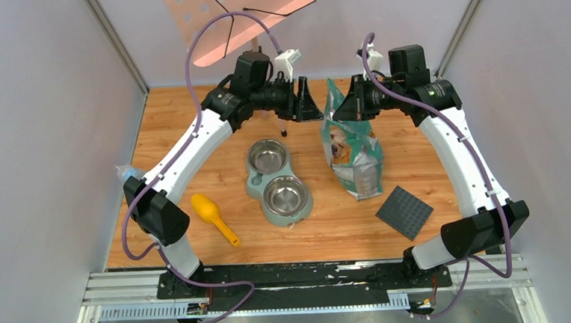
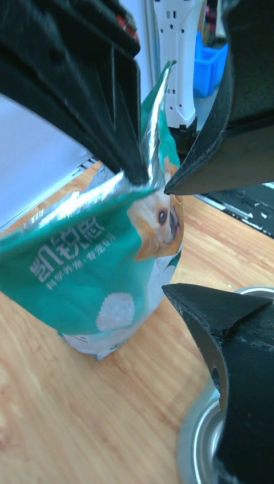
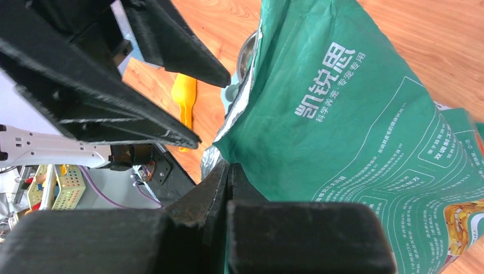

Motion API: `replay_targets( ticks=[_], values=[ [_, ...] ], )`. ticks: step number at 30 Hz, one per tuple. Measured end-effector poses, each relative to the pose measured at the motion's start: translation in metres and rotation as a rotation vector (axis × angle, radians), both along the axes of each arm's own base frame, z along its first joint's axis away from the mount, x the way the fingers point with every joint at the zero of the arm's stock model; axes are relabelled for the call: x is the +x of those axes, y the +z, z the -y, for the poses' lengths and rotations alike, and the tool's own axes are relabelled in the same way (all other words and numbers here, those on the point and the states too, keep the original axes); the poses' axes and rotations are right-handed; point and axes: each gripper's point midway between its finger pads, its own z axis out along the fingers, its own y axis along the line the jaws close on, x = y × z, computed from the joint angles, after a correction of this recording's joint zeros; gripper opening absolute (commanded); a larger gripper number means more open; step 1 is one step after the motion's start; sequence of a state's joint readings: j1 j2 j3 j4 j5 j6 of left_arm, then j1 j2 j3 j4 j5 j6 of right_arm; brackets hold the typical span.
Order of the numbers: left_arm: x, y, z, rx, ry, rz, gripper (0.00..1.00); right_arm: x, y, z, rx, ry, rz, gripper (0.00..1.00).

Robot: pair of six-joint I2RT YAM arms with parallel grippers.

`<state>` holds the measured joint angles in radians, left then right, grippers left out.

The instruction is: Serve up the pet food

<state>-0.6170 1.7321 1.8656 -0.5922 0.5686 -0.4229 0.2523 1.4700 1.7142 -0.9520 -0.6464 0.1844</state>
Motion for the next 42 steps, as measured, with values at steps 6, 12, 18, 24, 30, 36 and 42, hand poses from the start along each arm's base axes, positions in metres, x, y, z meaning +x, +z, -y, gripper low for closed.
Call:
replay_targets(
  ticks=[6, 12, 18, 24, 30, 36, 42],
  values=[
    [0.005, -0.009, 0.003, -0.044, -0.024, -0.076, 0.68, 0.002, 0.001, 0.0, 0.007, -0.021, -0.005, 0.0],
    [-0.003, 0.004, 0.014, -0.116, -0.105, -0.077, 0.66, 0.004, 0.002, 0.0, 0.009, -0.03, -0.007, 0.0],
    [-0.003, 0.004, 0.022, -0.148, -0.142, -0.089, 0.56, 0.004, 0.003, 0.0, 0.012, -0.033, -0.005, 0.0],
    [0.0, -0.002, 0.027, -0.155, -0.157, -0.104, 0.42, 0.004, 0.004, 0.002, 0.006, -0.048, 0.005, 0.0],
    [0.003, -0.004, 0.034, -0.173, -0.178, -0.104, 0.33, 0.005, 0.0, 0.004, -0.006, -0.062, 0.004, 0.0],
    [0.003, 0.001, 0.043, -0.176, -0.195, -0.081, 0.03, 0.007, 0.0, 0.009, -0.025, -0.088, 0.019, 0.0],
    [0.008, 0.0, 0.049, -0.109, -0.131, -0.024, 0.0, 0.013, 0.0, 0.018, -0.098, -0.138, 0.055, 0.0]
  ],
)
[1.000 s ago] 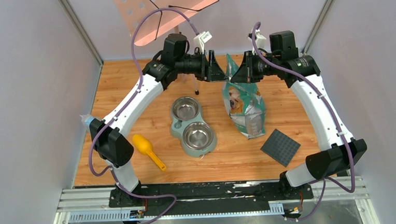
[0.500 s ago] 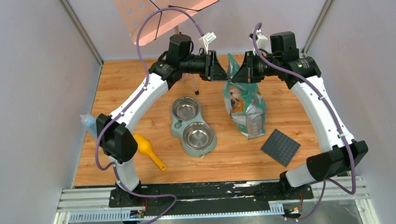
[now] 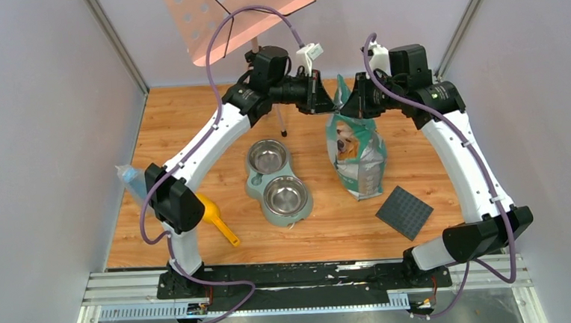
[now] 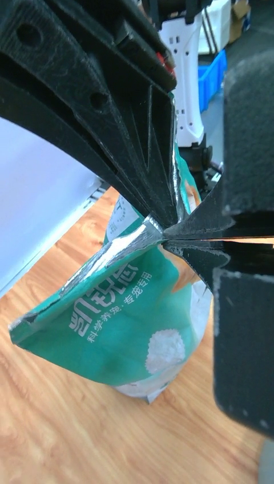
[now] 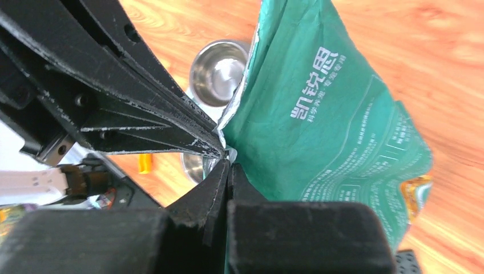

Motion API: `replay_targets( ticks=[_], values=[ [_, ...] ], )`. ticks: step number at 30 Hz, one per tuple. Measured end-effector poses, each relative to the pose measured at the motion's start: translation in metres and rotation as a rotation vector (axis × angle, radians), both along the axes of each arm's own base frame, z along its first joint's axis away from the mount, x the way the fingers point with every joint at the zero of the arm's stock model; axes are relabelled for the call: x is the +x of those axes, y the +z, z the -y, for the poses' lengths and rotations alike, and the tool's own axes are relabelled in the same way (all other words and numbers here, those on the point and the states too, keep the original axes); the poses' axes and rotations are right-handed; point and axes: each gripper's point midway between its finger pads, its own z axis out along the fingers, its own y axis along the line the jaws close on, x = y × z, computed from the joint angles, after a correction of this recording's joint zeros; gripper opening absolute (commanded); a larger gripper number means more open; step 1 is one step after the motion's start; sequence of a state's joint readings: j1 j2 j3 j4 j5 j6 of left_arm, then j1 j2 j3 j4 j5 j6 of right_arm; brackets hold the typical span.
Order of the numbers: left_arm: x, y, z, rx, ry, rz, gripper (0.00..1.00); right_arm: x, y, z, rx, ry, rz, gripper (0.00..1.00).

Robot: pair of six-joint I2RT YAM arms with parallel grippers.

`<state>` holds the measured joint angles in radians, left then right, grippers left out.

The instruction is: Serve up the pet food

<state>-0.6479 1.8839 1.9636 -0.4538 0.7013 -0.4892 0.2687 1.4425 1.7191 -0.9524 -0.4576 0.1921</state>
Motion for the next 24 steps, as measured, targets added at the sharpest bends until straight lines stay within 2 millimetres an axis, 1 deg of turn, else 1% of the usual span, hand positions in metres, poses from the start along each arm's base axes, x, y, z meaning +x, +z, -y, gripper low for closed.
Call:
replay_targets(
  ticks=[3, 4, 7, 9, 11, 14, 15, 17, 19, 22, 23, 24],
  values=[
    [0.003, 0.002, 0.002, 0.029, 0.036, 0.053, 0.0, 0.004, 0.008, 0.009, -0.076, -0.041, 0.056, 0.0],
    [0.005, 0.0, 0.0, 0.054, 0.057, 0.07, 0.0, 0.007, 0.015, 0.015, -0.105, -0.065, 0.088, 0.0],
    [0.007, -0.009, -0.01, 0.121, 0.101, 0.083, 0.0, 0.022, 0.041, 0.039, -0.193, -0.166, 0.208, 0.0],
    [0.007, -0.018, -0.02, 0.175, 0.132, 0.082, 0.0, 0.029, 0.054, 0.058, -0.259, -0.234, 0.268, 0.0],
    [0.008, -0.024, -0.028, 0.211, 0.159, 0.09, 0.0, 0.03, 0.057, 0.067, -0.299, -0.261, 0.29, 0.0],
    [0.007, -0.023, -0.034, 0.223, 0.174, 0.106, 0.0, 0.03, 0.057, 0.069, -0.325, -0.257, 0.302, 0.0],
    [0.006, -0.021, -0.035, 0.221, 0.174, 0.11, 0.0, 0.03, 0.057, 0.069, -0.325, -0.253, 0.303, 0.03],
    [0.004, -0.016, -0.037, 0.215, 0.174, 0.12, 0.0, 0.028, 0.057, 0.066, -0.315, -0.236, 0.302, 0.26],
    [0.003, -0.011, -0.038, 0.204, 0.172, 0.128, 0.0, 0.027, 0.059, 0.062, -0.298, -0.217, 0.305, 0.42],
    [0.002, 0.002, -0.039, 0.176, 0.161, 0.145, 0.0, 0.026, 0.063, 0.059, -0.278, -0.203, 0.313, 0.58],
    [0.002, 0.006, -0.038, 0.165, 0.156, 0.152, 0.0, 0.027, 0.064, 0.058, -0.274, -0.203, 0.315, 0.62],
    [0.002, 0.012, -0.037, 0.152, 0.151, 0.16, 0.0, 0.028, 0.067, 0.057, -0.265, -0.204, 0.318, 0.64]
  ],
)
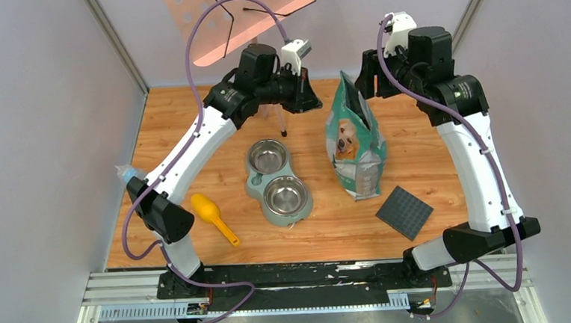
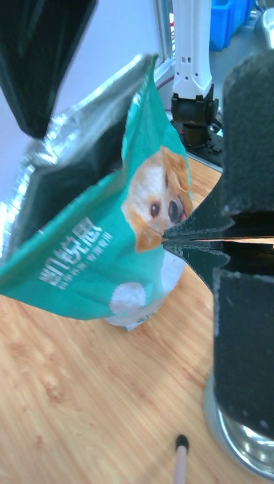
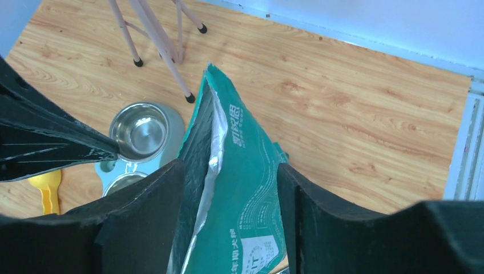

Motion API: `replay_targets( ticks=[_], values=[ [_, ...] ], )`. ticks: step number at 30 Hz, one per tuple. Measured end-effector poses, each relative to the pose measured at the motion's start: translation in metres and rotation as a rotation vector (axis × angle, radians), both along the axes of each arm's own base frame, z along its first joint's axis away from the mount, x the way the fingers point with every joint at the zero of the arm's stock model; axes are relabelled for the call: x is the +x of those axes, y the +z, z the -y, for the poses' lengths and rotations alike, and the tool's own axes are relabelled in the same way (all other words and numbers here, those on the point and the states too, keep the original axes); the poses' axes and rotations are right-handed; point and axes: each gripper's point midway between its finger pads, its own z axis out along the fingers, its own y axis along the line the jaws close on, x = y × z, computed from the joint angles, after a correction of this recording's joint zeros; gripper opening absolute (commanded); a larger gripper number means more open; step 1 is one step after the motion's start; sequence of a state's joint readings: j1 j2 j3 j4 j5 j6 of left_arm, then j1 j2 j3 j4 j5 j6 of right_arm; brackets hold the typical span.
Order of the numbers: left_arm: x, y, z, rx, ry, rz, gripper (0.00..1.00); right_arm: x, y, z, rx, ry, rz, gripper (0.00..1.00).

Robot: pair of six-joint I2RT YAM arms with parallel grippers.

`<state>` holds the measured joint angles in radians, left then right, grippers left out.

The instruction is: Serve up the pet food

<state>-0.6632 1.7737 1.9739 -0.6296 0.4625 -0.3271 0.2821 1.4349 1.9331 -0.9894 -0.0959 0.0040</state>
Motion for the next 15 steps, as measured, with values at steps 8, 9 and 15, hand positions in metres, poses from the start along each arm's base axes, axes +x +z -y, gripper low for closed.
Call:
replay_targets(
  ticks=[8, 9, 15],
  values=[
    [0.003, 0.05, 0.005, -0.078, 0.039, 0.093, 0.6, 0.007, 0.0, -0.005, 0.016, 0.003, -0.01, 0.64],
    [0.005, 0.055, 0.007, -0.081, 0.062, 0.106, 0.61, 0.007, -0.001, -0.006, 0.016, 0.006, -0.014, 0.64],
    [0.01, 0.071, 0.022, -0.092, 0.142, 0.145, 0.62, 0.001, -0.015, -0.013, 0.004, 0.033, -0.052, 0.57]
  ],
)
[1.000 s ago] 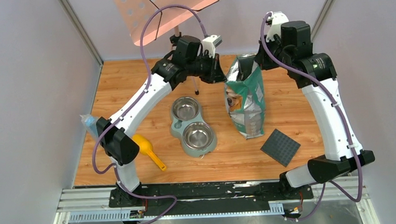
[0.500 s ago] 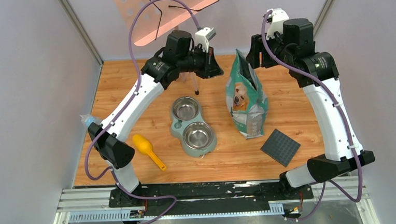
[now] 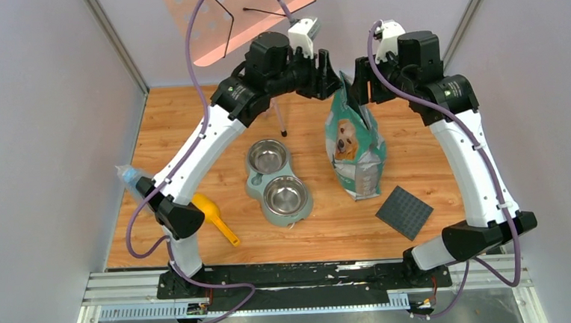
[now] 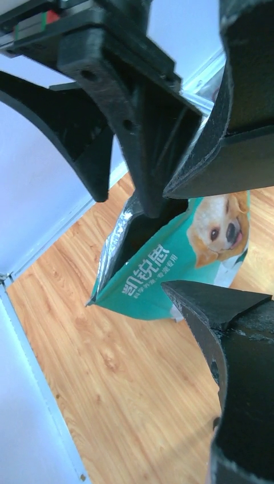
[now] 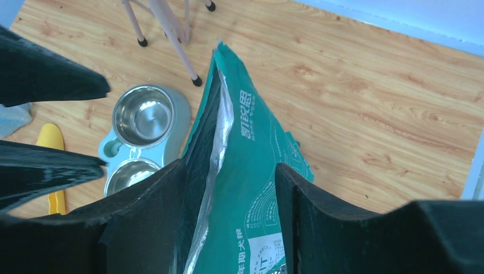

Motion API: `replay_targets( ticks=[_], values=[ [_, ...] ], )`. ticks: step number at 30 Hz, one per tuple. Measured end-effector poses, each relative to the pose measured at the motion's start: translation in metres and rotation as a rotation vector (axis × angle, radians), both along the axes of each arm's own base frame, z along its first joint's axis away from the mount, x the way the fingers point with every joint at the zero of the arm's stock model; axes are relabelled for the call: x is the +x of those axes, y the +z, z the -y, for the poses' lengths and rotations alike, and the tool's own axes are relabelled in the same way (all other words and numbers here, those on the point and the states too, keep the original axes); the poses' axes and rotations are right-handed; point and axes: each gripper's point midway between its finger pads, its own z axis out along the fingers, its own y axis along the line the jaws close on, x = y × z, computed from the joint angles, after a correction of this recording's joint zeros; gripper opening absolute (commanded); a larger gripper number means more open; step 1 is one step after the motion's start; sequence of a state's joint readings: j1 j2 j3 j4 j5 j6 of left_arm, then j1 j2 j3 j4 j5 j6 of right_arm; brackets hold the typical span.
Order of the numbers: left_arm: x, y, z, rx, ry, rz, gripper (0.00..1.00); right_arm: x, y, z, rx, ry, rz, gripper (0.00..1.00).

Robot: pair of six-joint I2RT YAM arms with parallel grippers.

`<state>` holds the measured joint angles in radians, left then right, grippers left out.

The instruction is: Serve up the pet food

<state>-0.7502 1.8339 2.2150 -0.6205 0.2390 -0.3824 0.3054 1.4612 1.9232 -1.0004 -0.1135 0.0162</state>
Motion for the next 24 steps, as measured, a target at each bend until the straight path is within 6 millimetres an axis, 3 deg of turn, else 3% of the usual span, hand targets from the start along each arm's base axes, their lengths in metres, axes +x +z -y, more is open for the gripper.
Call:
replay_targets(
  ticks=[6, 9, 14, 24],
  values=[
    [0.014, -0.031, 0.023, 0.036, 0.037, -0.053, 0.58, -0.01, -0.019, 0.004, -0.039, 0.004, -0.04, 0.43],
    [0.022, -0.054, 0.029, 0.066, 0.057, -0.092, 0.56, -0.016, -0.023, 0.007, -0.044, 0.002, -0.046, 0.39],
    [0.031, -0.074, 0.034, 0.099, 0.086, -0.123, 0.55, -0.022, -0.03, 0.008, -0.046, 0.006, -0.061, 0.32],
    [0.028, -0.072, 0.033, 0.086, 0.129, -0.155, 0.61, -0.027, -0.031, -0.007, -0.052, 0.043, -0.061, 0.26]
  ],
)
